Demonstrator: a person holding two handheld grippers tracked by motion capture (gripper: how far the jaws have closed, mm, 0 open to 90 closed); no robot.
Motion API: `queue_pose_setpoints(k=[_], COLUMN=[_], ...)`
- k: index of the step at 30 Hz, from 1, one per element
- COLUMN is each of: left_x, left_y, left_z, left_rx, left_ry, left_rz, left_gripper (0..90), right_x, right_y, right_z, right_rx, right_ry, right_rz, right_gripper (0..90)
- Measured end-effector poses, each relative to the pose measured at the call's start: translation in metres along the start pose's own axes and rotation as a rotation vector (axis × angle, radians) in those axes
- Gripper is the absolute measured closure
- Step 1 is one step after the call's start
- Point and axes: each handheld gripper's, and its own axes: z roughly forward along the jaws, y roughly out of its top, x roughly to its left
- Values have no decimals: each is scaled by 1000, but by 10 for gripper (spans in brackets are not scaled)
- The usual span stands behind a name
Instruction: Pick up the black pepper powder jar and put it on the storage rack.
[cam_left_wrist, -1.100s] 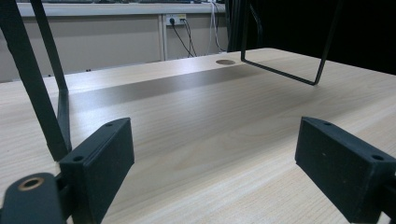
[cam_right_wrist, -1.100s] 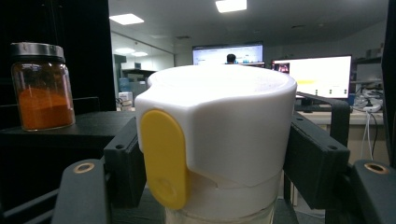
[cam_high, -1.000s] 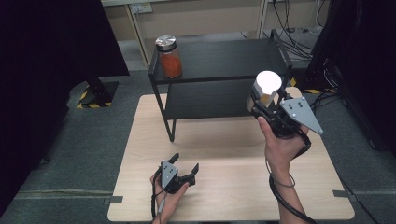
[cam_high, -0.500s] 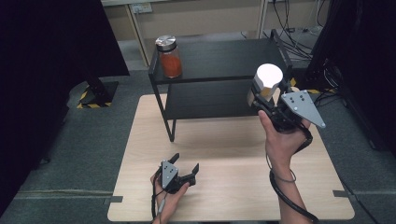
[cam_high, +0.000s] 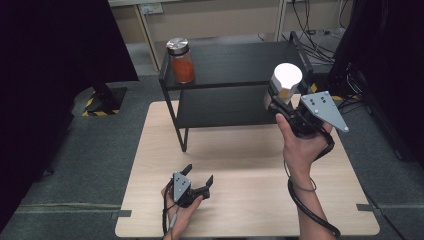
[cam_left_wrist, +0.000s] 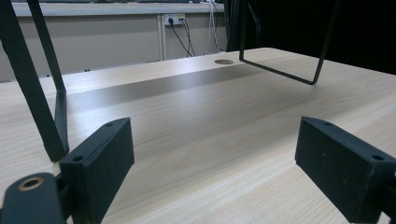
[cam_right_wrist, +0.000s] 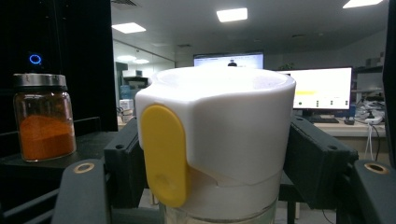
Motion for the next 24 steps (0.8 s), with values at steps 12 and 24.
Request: queue_pose_setpoints(k=[12, 24], left_x=[0, 0], left_y=[0, 0], left_z=[0, 0], left_rx=[0, 0], left_ry=[-1, -2], left_rz=[0, -1], left_gripper=[112, 113], right_x=[2, 0], right_y=[9, 22], right_z=[7, 16], right_rx=[-12, -22], right_ry=[1, -4], right_rz=[-4, -5], right_gripper=[307, 308])
